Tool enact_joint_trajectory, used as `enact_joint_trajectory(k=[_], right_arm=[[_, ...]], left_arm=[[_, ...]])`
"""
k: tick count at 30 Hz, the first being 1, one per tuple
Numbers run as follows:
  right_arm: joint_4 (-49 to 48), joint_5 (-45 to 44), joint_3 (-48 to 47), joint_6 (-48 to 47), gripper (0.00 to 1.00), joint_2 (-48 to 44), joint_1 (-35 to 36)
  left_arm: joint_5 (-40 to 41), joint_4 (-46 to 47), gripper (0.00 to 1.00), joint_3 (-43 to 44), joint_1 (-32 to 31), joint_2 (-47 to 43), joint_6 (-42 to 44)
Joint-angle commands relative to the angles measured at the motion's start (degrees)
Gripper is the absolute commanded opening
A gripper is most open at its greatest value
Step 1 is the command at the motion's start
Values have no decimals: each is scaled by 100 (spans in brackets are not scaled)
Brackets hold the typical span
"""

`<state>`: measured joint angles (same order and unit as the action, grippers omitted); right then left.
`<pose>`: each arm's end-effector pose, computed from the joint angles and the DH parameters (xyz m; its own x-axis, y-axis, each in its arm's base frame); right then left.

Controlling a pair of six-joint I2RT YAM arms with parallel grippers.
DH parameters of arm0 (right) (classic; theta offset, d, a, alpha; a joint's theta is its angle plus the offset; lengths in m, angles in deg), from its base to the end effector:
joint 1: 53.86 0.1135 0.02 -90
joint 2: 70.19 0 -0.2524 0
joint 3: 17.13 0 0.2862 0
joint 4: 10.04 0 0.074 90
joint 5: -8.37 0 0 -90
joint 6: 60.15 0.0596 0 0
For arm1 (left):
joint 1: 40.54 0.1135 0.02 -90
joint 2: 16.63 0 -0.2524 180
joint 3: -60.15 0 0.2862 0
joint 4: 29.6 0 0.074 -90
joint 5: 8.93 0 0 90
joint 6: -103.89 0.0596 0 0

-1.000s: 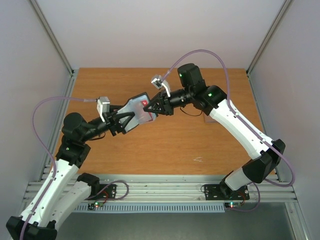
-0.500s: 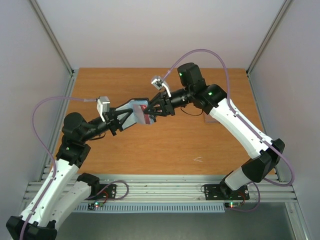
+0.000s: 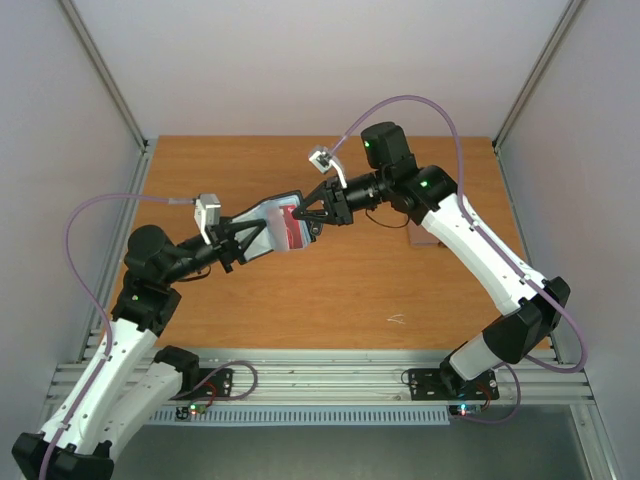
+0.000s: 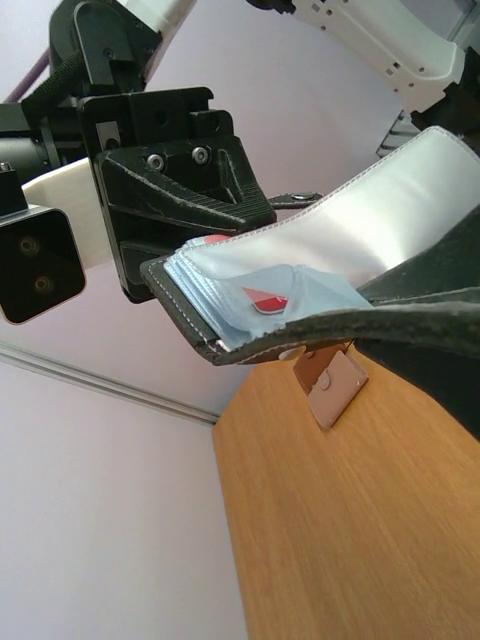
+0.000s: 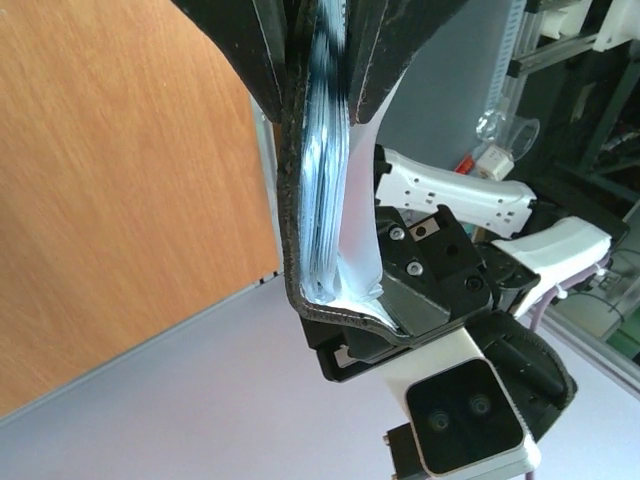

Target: Take the credit cards out of the card holder

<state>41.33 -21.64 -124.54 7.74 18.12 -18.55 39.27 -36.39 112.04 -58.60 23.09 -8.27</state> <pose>0.2727 0.2564 0.4040 -0.0700 -0.2802 -0.9574 -0.9854 -0.1301 0.1101 0.2002 -0.1071 0.3462 -0.2426 -0.2167 -0.9456 0.8320 0.4549 -0.3177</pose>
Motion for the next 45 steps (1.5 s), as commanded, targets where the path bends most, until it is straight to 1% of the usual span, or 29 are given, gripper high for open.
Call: enact_joint_trajectory(k=[1,3,4,5,6,9,12,13,16,18,19,21,23,24,27,28,30,31,32,36,40,42,45], right_arm=[[392,-565,-121,-60,1,-13,18],[617,-1079,-188,-87,1,-15,-21],[752,-1421,-224,-80,1,-16,-55],[899,-1900,-271,6,1,-9,-98],[1087,-2456,-342,63,1,11,-134],[2028,-4918,-757,252,1,260,-147],[3142,-7212,-1385,450,1,741,-136],[3407,-7722,-1553,445,1,888,-107],[3981,-8898,-1946,297,1,1251,82],[4130,-9164,-2082,214,1,1427,191],[4195,-9101,-2175,192,1,1494,232],[4151,-8488,-2281,223,1,1529,246],[3820,-7228,-2222,152,1,1393,246],[3565,-6539,-2145,120,1,1292,248],[2567,-3807,-1670,-118,1,905,252],[2078,-2763,-1401,-151,1,752,261],[1414,-1712,-1027,-124,1,467,266],[1178,-1391,-879,-115,1,357,266],[1021,-1191,-788,-115,1,264,265],[929,-662,-733,-194,1,209,296],[1036,-607,-771,-401,1,276,464],[849,-389,-735,-339,1,283,489],[653,-385,-717,-252,1,295,506]], left_arm=[[211,245,6,37,16,-98,-17],[702,74,46,25,32,-116,-54],[952,-19,57,6,38,-130,-55],[1179,-96,63,-9,63,-149,-40],[1431,-176,65,-17,83,-165,-10],[1962,-343,64,-66,147,-199,181],[1934,-382,61,-90,163,-195,275],[1851,-376,60,-89,163,-200,280],[1657,-349,56,-103,160,-192,265],[1560,-341,54,-103,163,-181,264],[1492,-328,52,-98,163,-174,264],[1259,-297,51,-101,160,-145,255],[999,-304,52,-123,158,-102,204],[944,-342,54,-146,151,-80,166],[1043,-478,64,-218,137,-21,11],[1102,-501,68,-236,137,2,-8],[1278,-751,84,-279,141,19,-74],[1344,-795,97,-303,145,19,-113],[1339,-819,99,-321,145,24,-150],[1072,-699,99,-315,139,96,-216],[533,-226,99,-261,145,166,-361],[272,-81,99,-253,137,196,-503],[-22,178,99,-236,113,209,-578]])
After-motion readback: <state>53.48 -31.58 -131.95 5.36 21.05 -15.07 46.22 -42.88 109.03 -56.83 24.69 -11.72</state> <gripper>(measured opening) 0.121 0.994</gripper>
